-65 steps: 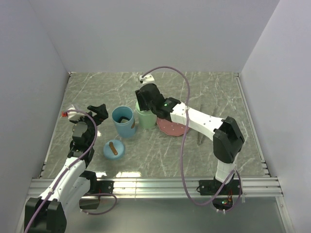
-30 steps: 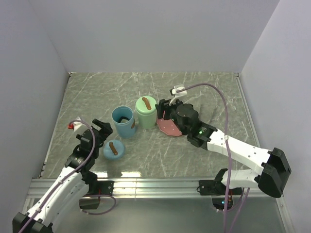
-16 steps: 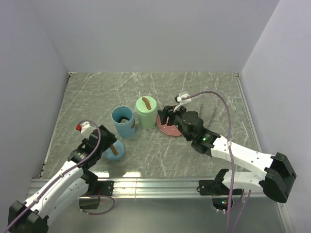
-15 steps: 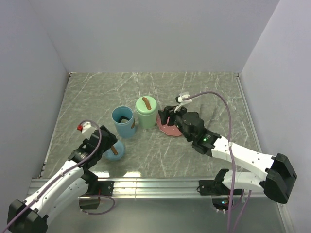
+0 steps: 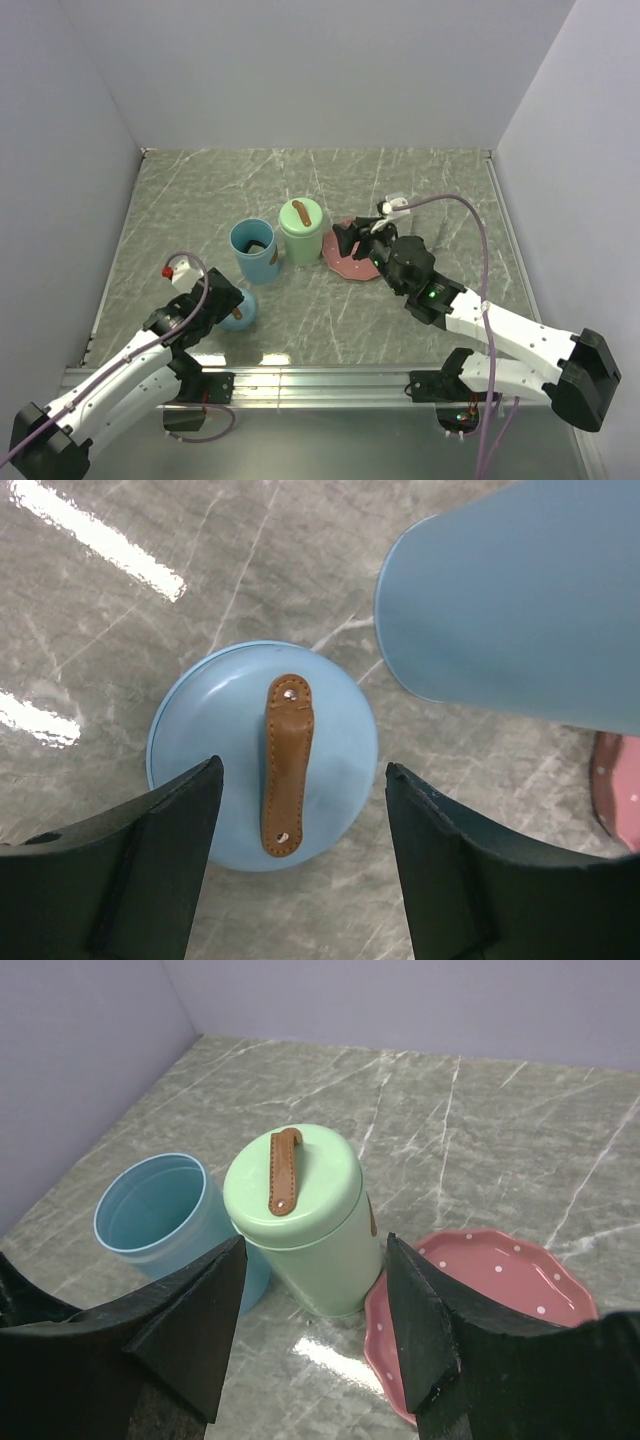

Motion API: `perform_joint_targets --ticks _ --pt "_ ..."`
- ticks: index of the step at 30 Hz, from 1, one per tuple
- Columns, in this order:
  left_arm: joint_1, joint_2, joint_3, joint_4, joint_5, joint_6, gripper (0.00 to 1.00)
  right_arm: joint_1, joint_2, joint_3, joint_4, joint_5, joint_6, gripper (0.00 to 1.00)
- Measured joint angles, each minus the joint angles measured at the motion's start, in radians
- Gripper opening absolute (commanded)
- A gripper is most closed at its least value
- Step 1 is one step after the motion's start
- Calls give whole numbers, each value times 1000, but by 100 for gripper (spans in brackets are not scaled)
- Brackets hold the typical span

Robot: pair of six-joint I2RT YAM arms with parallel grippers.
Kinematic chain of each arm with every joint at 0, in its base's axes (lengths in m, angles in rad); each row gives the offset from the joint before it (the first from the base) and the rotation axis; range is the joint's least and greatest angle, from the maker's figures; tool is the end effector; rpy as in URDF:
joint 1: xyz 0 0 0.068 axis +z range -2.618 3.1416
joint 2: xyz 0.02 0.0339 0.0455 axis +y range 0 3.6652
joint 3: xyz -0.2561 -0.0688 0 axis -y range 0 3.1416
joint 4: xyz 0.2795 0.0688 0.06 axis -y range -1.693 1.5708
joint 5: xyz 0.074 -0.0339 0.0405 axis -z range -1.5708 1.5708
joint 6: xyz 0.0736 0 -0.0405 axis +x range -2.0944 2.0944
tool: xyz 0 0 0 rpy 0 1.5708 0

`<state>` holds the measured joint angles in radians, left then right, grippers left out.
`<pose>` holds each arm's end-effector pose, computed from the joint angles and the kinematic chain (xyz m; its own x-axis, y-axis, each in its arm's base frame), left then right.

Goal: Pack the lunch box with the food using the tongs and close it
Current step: Pick up the lid of the lunch box with the left arm

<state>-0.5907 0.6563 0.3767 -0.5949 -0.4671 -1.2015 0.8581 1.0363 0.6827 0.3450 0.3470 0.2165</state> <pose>0.1779 -0.0794 0.1431 -0.4701 -0.6874 -0.5537 -0.5013 0.7242 -0.4734 0.2254 0.2225 0.2922 -0.1106 0.1810 -0.9772 -0.4765 0.8532 0.2119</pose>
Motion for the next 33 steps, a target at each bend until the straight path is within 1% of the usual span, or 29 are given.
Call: perform_joint_targets --ticks 6,9,14,15,18,20,21,23,24,26,27,29,30,33 --pt "-2 100 -2 45 -11 -19 70 -8 -34 -24 10 -3 1 65" --pt "-4 96 -2 46 -24 -24 69 -13 -51 -39 14 -8 1 65" --pt "-5 98 -2 46 -32 -27 61 -21 -71 -55 14 -13 3 65" --pt "-5 107 -2 46 -32 -27 57 -22 -73 -55 14 -15 3 65" --pt "-5 143 0 63 -36 -27 50 -25 -83 -55 14 -19 3 65" --pt "-5 159 0 75 -39 -26 47 -26 -91 -59 16 -20 3 65" --pt "-5 165 1 80 -39 -26 42 -26 -94 -63 18 -21 3 65" --pt "-5 174 2 83 -40 -26 36 -27 -103 -71 19 -23 3 64" --pt "-5 179 2 84 -42 -25 29 -28 -107 -76 19 -23 3 65" --pt "-5 182 2 82 -45 -24 22 -30 -115 -84 21 -24 3 65" --pt "-5 184 2 82 -45 -24 15 -32 -119 -88 21 -24 3 64" --pt "-5 185 2 82 -44 -24 8 -32 -124 -89 21 -25 3 65" --pt "-5 184 2 82 -43 -23 1 -33 -125 -89 21 -25 3 65" --pt "-6 174 2 74 -42 -22 1 -37 -125 -89 22 -26 3 65"
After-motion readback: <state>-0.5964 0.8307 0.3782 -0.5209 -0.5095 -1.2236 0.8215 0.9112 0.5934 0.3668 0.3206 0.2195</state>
